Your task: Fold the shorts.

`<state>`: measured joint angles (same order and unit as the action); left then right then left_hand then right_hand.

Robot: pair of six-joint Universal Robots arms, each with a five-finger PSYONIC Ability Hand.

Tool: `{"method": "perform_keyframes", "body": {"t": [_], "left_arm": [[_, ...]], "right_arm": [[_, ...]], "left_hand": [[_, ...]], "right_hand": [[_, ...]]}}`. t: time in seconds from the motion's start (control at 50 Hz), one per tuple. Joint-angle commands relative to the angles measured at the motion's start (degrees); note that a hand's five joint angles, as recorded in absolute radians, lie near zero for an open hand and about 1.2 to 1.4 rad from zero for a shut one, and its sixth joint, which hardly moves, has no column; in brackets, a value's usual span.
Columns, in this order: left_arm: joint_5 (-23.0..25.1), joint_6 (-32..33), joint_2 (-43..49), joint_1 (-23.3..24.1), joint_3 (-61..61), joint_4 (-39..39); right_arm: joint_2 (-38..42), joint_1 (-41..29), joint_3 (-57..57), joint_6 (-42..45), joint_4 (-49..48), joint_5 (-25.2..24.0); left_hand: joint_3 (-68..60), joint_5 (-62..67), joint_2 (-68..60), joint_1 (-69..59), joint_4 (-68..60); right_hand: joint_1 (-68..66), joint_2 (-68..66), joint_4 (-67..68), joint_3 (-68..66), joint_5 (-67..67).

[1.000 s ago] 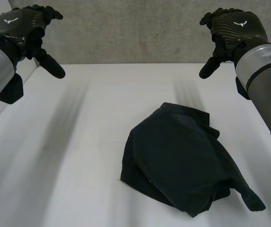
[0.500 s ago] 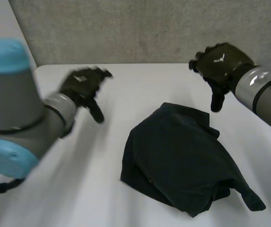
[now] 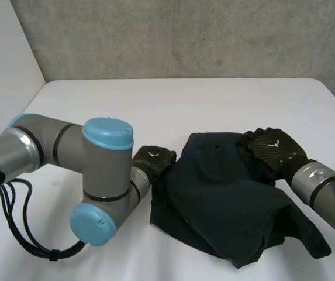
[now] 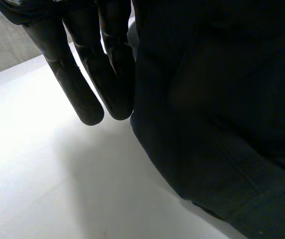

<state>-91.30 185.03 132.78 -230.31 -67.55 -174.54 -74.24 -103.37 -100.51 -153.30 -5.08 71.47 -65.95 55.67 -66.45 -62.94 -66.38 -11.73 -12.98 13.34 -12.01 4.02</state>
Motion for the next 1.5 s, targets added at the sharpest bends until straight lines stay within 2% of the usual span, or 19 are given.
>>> {"method": "perform_keyframes", "body": {"t": [0.02,0.14,0.24,0.42,0.48,0.58,0.62,0.68,0.7,0.72,0.76,0.84,0.9,1.04,1.12,1.24,1.32,1.4,1.5], "left_arm": [[-1.6,-2.8,-3.8,-5.8,-0.1,0.3],[-7.0,-2.1,-12.5,-14.9,0.8,0.4],[-7.2,-2.0,-20.4,-20.1,3.1,0.2],[-2.3,-2.2,-25.9,-19.7,8.5,0.0],[-1.0,-2.2,-25.6,-16.1,9.5,-0.3],[0.0,-2.0,-17.1,-2.5,12.0,-3.8],[0.0,-1.9,-12.4,2.9,12.9,-5.4],[0.1,-0.7,-6.7,7.2,13.8,-6.1],[0.1,-0.2,-5.2,8.2,13.9,-6.0],[0.2,0.2,-3.8,9.1,14.1,-5.9],[0.1,2.5,-1.0,11.6,14.3,-5.7],[-0.2,8.0,-0.9,14.4,13.7,-5.7],[-0.7,10.3,-2.7,13.7,13.2,-5.4],[-1.1,11.5,-16.4,6.3,4.1,-3.8],[-0.7,11.5,-24.0,2.9,-3.5,-4.6],[-1.2,11.4,-29.9,-6.0,-13.6,-7.5],[-1.6,11.4,-30.2,-8.6,-18.1,-7.5],[-1.6,11.4,-30.9,-9.4,-22.4,-7.7],[-1.5,11.3,-34.1,-11.5,-27.7,-9.8]], "right_arm": [[0.1,-0.4,0.0,-0.1,-0.4,0.2],[-0.1,-0.3,-0.3,-0.3,-1.7,0.5],[-0.1,-0.1,-0.2,-1.2,-2.8,2.1],[-0.1,-0.2,-0.3,-2.9,-2.8,3.4],[-0.1,-0.1,-0.4,-2.9,-2.9,3.6],[-1.0,-0.2,-0.6,-3.1,-3.1,4.7],[-1.3,0.0,-0.5,-4.0,-3.1,6.7],[-1.3,1.1,-0.2,-5.5,-3.4,10.0],[-1.3,1.5,-0.1,-5.8,-3.6,10.6],[-1.3,2.0,-0.1,-5.9,-3.9,11.2],[-1.4,3.6,-0.1,-6.0,-4.6,12.3],[-1.3,5.1,0.1,-6.0,-4.9,12.2],[-1.3,5.3,0.4,-5.9,-4.9,12.2],[-1.3,5.0,1.0,-5.8,-4.5,11.3],[-1.4,4.9,1.5,-5.2,-3.7,8.6],[-4.4,1.0,3.0,-5.2,2.6,-1.6],[-4.0,-2.4,5.2,-5.4,5.5,-7.0],[0.7,-5.8,7.8,-5.6,5.3,-6.6],[9.3,-12.3,13.6,-5.4,5.3,-0.9]], "left_hand": [[-14.0,14.3,-13.6,-17.1,-13.6],[-14.0,14.3,-13.6,-17.1,-13.6],[-14.0,14.3,-13.6,-17.1,-13.6],[-14.0,14.3,-13.6,-17.1,-13.6],[-14.0,14.3,-13.6,-17.1,-13.6],[-14.0,14.3,-13.6,-17.1,-13.6],[-14.0,14.3,-13.6,-17.1,-13.6],[-14.0,14.3,-13.6,-17.1,-13.6],[-8.6,8.9,-8.1,-11.6,-8.1],[5.0,-4.7,5.5,2.0,5.4],[43.4,-43.1,43.9,40.4,43.8],[48.7,-48.4,49.1,45.6,49.1],[52.0,-51.7,52.5,49.0,52.5],[52.2,-51.9,52.7,49.2,52.6],[52.7,-52.4,53.2,49.7,53.1],[52.0,-51.8,52.5,49.0,52.5],[51.7,-51.4,52.2,48.7,52.1],[51.7,-51.4,52.2,48.7,52.1],[51.9,-51.6,52.4,48.9,52.3]], "right_hand": [[1.7,3.0,-3.3,2.0,-4.0],[1.7,3.0,-3.3,2.0,-4.0],[1.7,3.0,-3.3,2.0,-4.0],[1.7,3.0,-3.3,2.0,-4.0],[1.7,3.0,-3.3,2.0,-4.0],[1.7,3.0,-3.3,2.0,-4.0],[1.7,3.0,-3.3,2.0,-4.0],[1.7,3.0,-3.3,2.0,-4.0],[1.7,3.0,-3.3,2.0,-4.0],[1.7,3.0,-3.3,2.0,-4.0],[1.7,3.0,-3.3,2.0,-4.0],[1.7,3.0,-3.3,2.0,-4.0],[1.7,3.0,-3.3,2.0,-4.0],[1.7,3.0,-3.3,2.0,-4.0],[1.7,3.0,-3.3,2.0,-4.0],[1.7,3.0,-3.3,2.0,-4.0],[1.7,3.0,-3.3,2.0,-4.0],[1.7,3.0,-3.3,2.0,-4.0],[-0.9,0.4,-0.7,-0.6,-1.4]]}}
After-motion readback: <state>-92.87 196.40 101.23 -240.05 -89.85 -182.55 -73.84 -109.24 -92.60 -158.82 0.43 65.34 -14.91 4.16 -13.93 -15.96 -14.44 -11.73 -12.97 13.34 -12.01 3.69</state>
